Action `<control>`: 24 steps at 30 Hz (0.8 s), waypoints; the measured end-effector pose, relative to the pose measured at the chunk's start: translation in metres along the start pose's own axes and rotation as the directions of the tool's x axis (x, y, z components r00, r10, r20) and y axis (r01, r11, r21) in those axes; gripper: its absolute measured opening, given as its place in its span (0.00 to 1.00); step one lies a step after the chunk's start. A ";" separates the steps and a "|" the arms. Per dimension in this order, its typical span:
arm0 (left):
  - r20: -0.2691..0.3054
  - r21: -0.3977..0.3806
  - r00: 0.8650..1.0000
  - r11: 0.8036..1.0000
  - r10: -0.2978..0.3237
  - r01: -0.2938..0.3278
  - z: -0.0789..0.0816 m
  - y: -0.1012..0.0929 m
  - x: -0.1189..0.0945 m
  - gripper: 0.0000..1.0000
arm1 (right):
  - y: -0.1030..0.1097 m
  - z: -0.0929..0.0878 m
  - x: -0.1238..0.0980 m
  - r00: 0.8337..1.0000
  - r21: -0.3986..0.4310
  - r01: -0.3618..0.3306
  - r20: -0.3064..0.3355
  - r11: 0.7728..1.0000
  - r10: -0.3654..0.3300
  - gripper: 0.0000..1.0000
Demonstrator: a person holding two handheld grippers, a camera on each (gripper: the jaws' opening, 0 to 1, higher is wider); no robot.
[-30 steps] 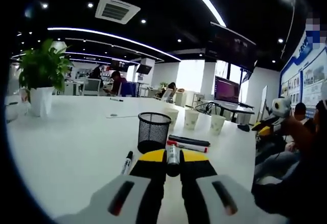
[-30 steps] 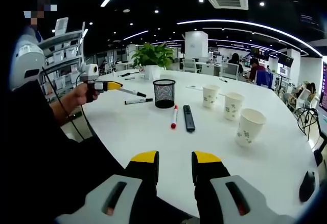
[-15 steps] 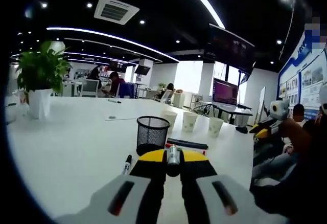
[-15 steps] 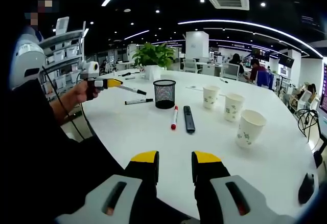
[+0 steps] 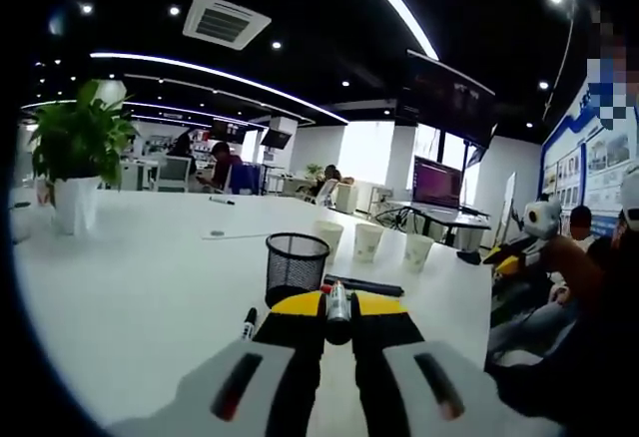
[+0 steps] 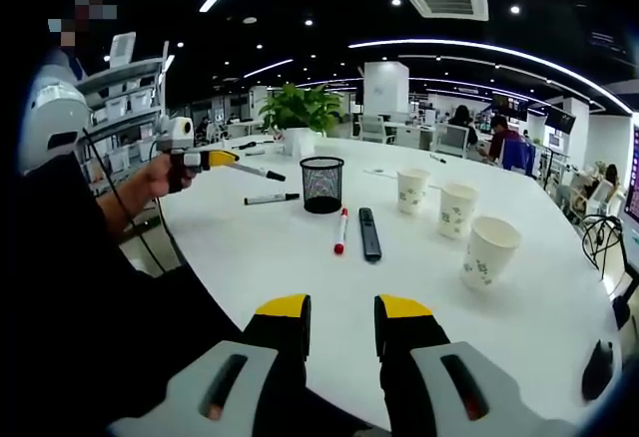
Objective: Place the scattered laser pointers and whiteboard markers into the pen holder and stack the scattered paper cups together
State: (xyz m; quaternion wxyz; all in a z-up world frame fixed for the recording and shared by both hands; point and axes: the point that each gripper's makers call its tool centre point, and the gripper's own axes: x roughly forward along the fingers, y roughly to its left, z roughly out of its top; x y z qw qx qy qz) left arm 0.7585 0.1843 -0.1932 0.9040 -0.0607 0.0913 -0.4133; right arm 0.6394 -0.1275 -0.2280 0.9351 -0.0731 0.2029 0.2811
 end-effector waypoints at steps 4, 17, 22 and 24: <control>0.000 -0.004 1.000 1.000 -0.003 0.003 0.001 0.000 0.000 0.12 | 0.000 0.000 0.000 1.000 0.002 0.000 0.003 1.000 0.000 0.29; 0.009 -0.014 1.000 1.000 -0.013 0.013 0.007 -0.001 0.000 0.12 | 0.000 -0.005 0.001 1.000 0.011 -0.001 0.001 1.000 0.001 0.29; 0.013 -0.011 1.000 1.000 -0.019 0.020 0.011 -0.003 0.002 0.12 | 0.000 -0.006 0.000 1.000 0.013 -0.001 0.000 1.000 0.001 0.29; 0.014 -0.009 1.000 1.000 -0.021 0.022 0.012 -0.003 0.002 0.12 | 0.000 -0.006 0.000 1.000 0.014 -0.001 0.001 1.000 0.001 0.29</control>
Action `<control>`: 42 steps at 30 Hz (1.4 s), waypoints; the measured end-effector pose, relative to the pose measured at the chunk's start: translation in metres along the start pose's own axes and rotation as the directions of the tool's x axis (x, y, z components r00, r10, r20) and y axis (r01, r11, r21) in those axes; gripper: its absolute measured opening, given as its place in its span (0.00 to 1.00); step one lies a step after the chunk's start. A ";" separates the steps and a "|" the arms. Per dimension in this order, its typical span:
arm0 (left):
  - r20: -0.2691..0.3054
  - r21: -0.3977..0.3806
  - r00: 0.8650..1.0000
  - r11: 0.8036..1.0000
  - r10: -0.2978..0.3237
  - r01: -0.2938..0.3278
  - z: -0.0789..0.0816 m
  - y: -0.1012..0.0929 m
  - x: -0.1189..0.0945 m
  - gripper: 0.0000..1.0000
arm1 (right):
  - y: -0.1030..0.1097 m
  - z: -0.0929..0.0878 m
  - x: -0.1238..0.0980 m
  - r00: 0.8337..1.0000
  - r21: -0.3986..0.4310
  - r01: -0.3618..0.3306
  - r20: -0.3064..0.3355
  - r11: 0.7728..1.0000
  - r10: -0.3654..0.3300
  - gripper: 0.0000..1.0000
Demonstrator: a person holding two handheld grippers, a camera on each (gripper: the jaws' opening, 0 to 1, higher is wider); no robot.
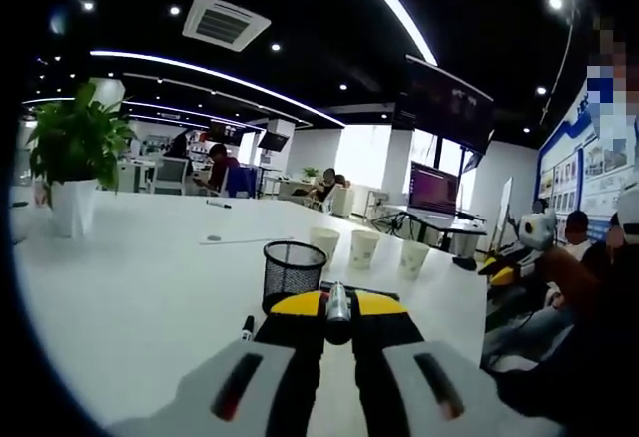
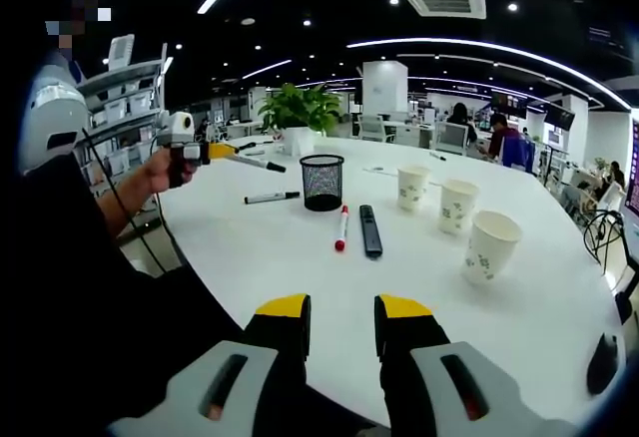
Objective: Place the scattered laser pointers and whiteboard markers into the pen holder and stack the scattered paper cups together
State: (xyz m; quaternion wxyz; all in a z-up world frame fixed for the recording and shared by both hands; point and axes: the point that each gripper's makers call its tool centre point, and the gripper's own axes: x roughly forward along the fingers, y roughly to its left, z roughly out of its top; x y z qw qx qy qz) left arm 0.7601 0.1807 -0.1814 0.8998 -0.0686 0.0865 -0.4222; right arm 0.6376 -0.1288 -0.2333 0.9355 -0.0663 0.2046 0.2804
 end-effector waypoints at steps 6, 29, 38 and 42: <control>0.006 0.002 1.000 1.000 -0.009 0.008 0.003 -0.001 0.002 0.12 | 0.000 -0.001 0.000 1.000 0.003 0.001 0.000 1.000 -0.001 0.29; 0.007 0.017 1.000 1.000 -0.021 0.021 0.013 0.000 0.006 0.12 | 0.001 -0.003 0.001 1.000 0.007 -0.001 -0.001 1.000 0.001 0.29; 0.005 0.025 1.000 0.999 -0.027 0.027 0.019 0.001 0.009 0.12 | 0.001 0.000 0.000 1.000 0.003 0.000 0.001 1.000 0.000 0.29; -0.002 0.030 0.999 0.999 -0.033 0.033 0.021 -0.001 0.011 0.12 | 0.001 0.000 0.000 1.000 0.002 -0.002 0.000 1.000 0.002 0.29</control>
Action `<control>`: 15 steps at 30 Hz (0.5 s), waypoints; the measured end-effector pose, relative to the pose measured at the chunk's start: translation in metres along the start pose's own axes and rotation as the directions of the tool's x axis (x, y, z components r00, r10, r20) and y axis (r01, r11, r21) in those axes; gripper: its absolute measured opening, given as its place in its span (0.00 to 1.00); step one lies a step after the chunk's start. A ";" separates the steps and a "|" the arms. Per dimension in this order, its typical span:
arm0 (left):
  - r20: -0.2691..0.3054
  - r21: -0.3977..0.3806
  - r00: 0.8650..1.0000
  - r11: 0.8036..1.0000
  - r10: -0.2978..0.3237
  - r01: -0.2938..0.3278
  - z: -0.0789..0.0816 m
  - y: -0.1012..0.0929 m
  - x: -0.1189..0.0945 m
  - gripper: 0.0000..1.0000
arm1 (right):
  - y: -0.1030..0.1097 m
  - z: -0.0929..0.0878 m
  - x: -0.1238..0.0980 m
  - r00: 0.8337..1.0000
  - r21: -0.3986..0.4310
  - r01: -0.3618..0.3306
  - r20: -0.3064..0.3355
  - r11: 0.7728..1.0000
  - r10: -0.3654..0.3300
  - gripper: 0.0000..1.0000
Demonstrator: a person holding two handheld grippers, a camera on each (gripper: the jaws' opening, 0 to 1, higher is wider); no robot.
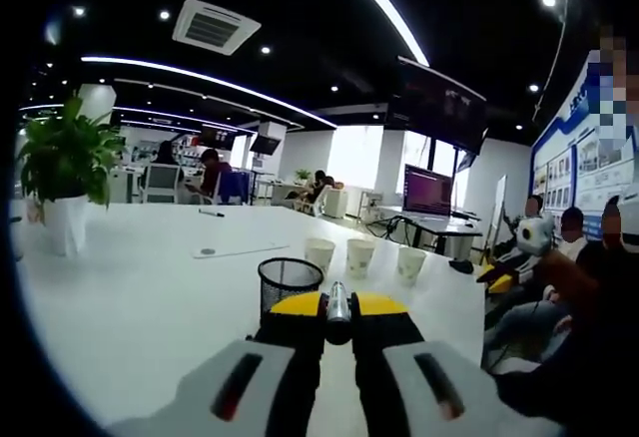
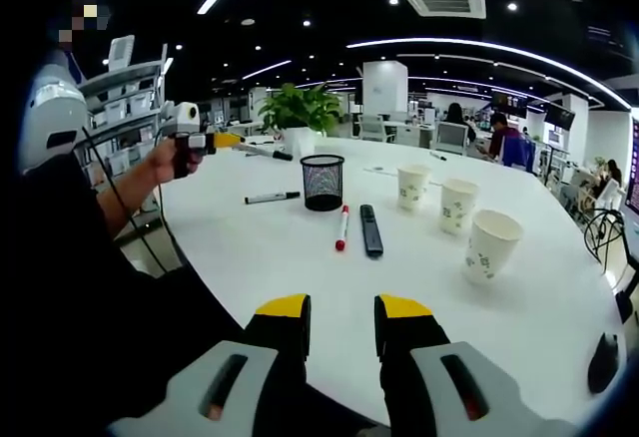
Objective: Place the scattered laser pointers and whiteboard markers into the pen holder and stack the scattered paper cups together
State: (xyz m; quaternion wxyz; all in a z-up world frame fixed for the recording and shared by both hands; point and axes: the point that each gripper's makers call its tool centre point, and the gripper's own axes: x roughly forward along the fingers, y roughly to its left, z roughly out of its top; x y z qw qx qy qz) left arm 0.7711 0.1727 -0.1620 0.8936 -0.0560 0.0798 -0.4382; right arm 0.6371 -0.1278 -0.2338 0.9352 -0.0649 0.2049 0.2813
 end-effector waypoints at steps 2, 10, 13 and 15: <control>-0.001 0.002 1.000 1.000 -0.003 0.003 0.001 0.000 0.001 0.12 | 0.000 0.000 0.000 1.000 0.000 0.000 0.000 1.000 0.000 0.29; -0.005 -0.001 1.000 1.000 -0.013 0.013 0.004 0.000 0.006 0.12 | -0.003 0.000 -0.001 1.000 0.003 0.002 0.002 1.000 -0.002 0.29; -0.002 0.001 1.000 1.000 -0.016 0.016 0.007 0.000 0.007 0.12 | -0.004 0.000 -0.001 1.000 0.003 0.003 0.002 1.000 -0.003 0.29; -0.002 0.006 1.000 1.000 -0.018 0.018 0.009 0.000 0.008 0.12 | -0.004 0.000 -0.001 1.000 0.003 0.003 0.002 1.000 -0.003 0.29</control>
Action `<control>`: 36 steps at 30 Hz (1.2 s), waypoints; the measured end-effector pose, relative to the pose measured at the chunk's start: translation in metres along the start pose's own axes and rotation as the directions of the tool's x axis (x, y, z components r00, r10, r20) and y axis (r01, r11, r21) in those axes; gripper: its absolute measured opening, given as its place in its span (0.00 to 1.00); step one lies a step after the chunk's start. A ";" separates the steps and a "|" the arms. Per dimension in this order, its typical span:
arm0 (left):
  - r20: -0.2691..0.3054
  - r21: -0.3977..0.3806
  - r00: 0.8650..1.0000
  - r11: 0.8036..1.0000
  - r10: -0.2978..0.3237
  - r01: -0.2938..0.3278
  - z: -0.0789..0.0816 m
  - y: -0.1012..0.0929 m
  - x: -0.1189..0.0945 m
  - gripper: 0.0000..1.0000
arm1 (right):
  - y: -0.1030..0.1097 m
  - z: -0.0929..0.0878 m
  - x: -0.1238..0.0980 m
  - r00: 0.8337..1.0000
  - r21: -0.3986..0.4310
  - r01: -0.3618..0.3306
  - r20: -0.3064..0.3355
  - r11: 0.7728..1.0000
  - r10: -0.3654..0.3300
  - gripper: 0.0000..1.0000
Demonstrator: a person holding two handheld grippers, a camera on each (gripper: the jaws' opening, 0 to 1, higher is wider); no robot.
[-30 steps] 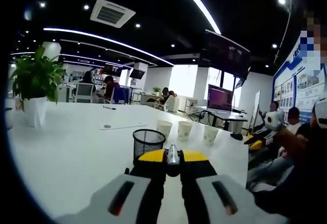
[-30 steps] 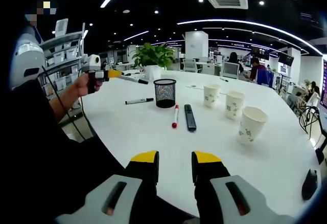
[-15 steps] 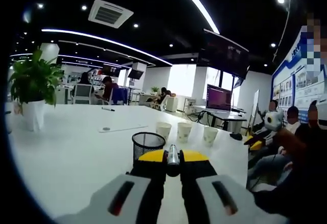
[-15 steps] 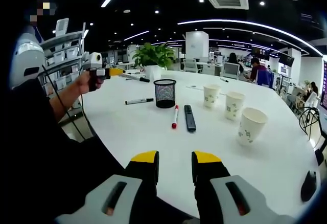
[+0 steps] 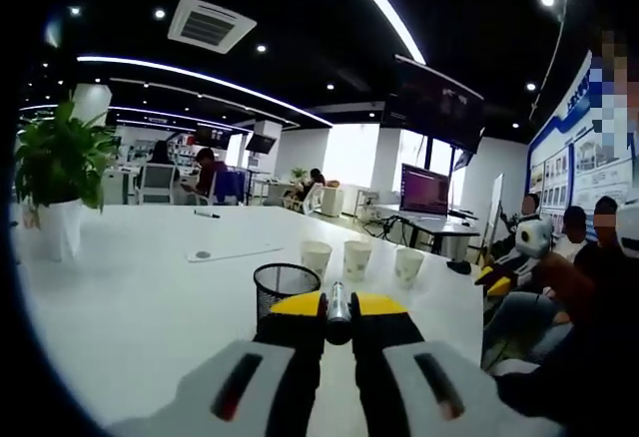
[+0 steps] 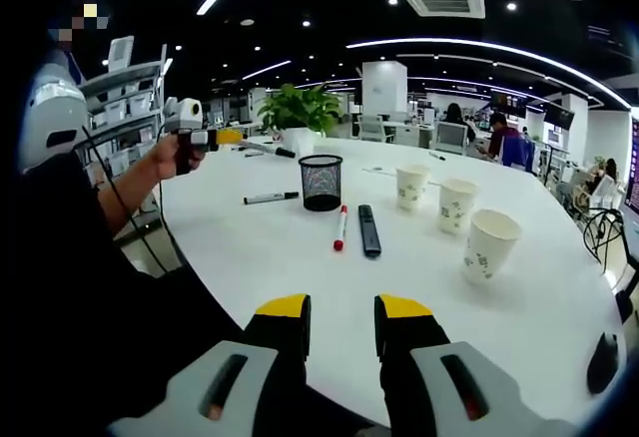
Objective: Place the scattered laser pointers and whiteboard markers into the pen holder and stack the scattered paper cups together
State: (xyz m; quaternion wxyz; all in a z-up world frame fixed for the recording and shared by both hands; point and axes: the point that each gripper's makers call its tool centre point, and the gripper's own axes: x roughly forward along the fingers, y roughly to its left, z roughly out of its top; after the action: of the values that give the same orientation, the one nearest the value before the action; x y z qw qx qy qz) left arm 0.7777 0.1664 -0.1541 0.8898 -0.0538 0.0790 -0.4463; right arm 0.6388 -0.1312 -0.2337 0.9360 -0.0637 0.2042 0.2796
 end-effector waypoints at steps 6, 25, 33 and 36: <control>0.001 0.005 1.000 1.000 -0.001 0.001 0.003 0.002 0.004 0.12 | 0.001 -0.002 0.001 1.000 0.003 -0.002 -0.001 1.000 0.002 0.29; -0.006 0.018 1.000 1.000 0.018 -0.018 0.007 0.012 0.010 0.12 | 0.003 -0.004 -0.001 1.000 0.009 0.002 0.000 1.000 -0.002 0.29; -0.011 0.019 1.000 1.000 0.022 -0.022 0.007 0.014 0.013 0.12 | 0.002 -0.005 -0.003 1.000 0.011 0.006 0.000 1.000 -0.006 0.29; -0.021 0.021 0.999 0.999 0.025 -0.025 0.006 0.016 0.016 0.12 | 0.003 -0.006 -0.002 1.000 0.013 0.005 -0.001 1.000 -0.005 0.29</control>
State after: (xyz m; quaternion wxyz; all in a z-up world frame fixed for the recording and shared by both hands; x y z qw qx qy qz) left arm 0.8009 0.1634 -0.1523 0.8950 -0.0387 0.0844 -0.4364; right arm 0.6333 -0.1314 -0.2380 0.9369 -0.0583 0.2061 0.2761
